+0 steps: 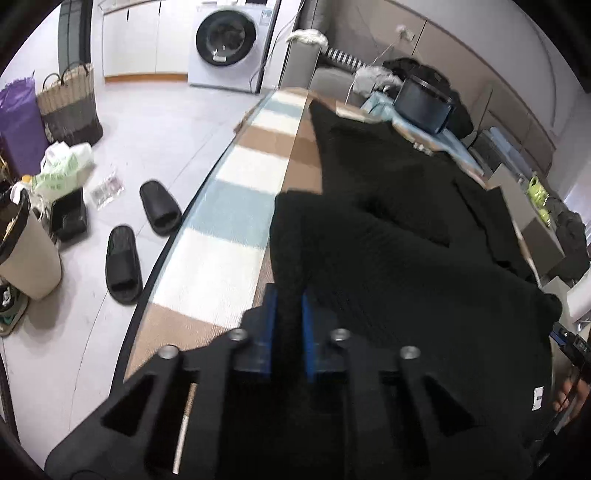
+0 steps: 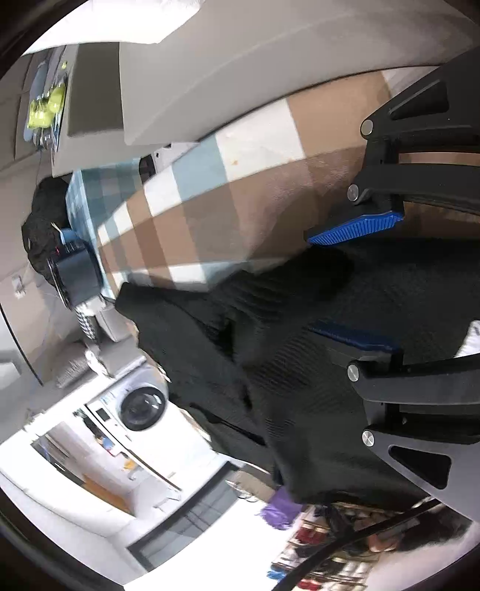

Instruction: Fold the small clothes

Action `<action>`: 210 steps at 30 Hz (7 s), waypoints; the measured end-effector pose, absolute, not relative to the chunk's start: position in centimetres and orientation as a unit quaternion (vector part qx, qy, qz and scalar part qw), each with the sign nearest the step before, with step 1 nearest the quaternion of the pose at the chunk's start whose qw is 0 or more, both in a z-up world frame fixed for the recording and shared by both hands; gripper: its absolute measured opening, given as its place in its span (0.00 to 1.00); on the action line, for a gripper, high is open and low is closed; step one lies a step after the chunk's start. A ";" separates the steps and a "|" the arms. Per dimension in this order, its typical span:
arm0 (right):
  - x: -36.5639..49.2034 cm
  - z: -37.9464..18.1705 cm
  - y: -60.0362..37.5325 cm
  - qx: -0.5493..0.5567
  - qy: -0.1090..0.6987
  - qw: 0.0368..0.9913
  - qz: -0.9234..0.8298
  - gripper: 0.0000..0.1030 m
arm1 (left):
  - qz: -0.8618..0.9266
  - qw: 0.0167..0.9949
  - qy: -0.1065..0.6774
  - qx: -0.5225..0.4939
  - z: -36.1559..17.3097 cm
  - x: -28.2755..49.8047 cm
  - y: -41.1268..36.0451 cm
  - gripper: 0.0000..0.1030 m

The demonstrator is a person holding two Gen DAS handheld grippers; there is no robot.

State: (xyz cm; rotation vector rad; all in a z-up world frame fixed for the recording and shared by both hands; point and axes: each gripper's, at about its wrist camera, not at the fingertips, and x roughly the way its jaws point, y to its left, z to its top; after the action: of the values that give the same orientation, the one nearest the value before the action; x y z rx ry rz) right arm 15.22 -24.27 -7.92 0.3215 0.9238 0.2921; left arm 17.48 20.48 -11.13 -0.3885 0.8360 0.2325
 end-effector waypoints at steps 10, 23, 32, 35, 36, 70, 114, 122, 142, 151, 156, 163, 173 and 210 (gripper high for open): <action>14.2 -4.0 -22.4 0.132 0.348 0.914 0.164 0.07 | 0.108 0.921 0.318 -0.199 -6.3 13.6 20.6 0.03; 9.7 -1.9 -24.0 0.175 0.299 0.915 0.204 0.06 | 0.105 0.938 0.252 -0.214 -3.0 5.2 19.6 0.03; 8.0 -0.2 -24.7 0.176 0.295 0.918 0.197 0.06 | 0.113 0.939 0.230 -0.227 -1.6 0.5 19.1 0.03; 9.4 -0.3 -24.1 0.179 0.304 0.918 0.183 0.06 | 0.114 0.935 0.247 -0.227 -1.9 2.5 19.6 0.03; 10.3 -0.4 -23.8 0.180 0.310 0.917 0.175 0.06 | 0.115 0.933 0.255 -0.225 -2.1 3.4 19.8 0.03; 18.1 -7.3 -22.5 0.147 0.454 0.868 0.135 0.28 | 0.124 0.881 0.394 -0.230 -10.8 16.4 23.3 0.16; 20.8 -8.7 -18.1 0.084 0.472 0.871 0.107 0.32 | 0.071 0.872 0.441 -0.203 -12.0 22.9 21.2 0.16; 16.8 -8.8 -18.3 0.076 0.477 0.869 0.111 0.31 | 0.084 0.875 0.453 -0.145 -12.2 20.9 19.4 0.15; 7.2 -7.5 -23.1 0.119 0.474 0.859 0.155 0.40 | 0.061 0.882 0.447 -0.139 -11.4 10.8 19.3 0.55; 6.6 -7.8 -23.8 0.119 0.481 0.857 0.143 0.41 | 0.093 0.875 0.446 -0.164 -12.2 8.4 20.9 0.55; 6.8 -8.2 -23.6 0.124 0.470 0.862 0.145 0.41 | 0.100 0.875 0.446 -0.159 -12.4 8.8 20.7 0.55; 7.4 -8.3 -23.1 0.113 0.454 0.872 0.144 0.13 | 0.107 0.877 0.436 -0.171 -12.4 9.5 20.5 0.12; 6.5 -4.9 -23.5 0.150 0.394 0.891 0.169 0.04 | 0.100 0.907 0.361 -0.191 -8.3 8.0 20.5 0.02; 10.7 -2.2 -22.7 0.174 0.310 0.905 0.234 0.07 | 0.043 0.917 0.307 -0.251 -5.6 13.5 22.3 0.04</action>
State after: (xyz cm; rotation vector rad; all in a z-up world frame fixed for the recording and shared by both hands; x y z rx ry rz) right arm 10.68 -22.71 -2.17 0.3593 0.6414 0.4837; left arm 13.46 22.27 -5.60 -0.5173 0.6306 0.0885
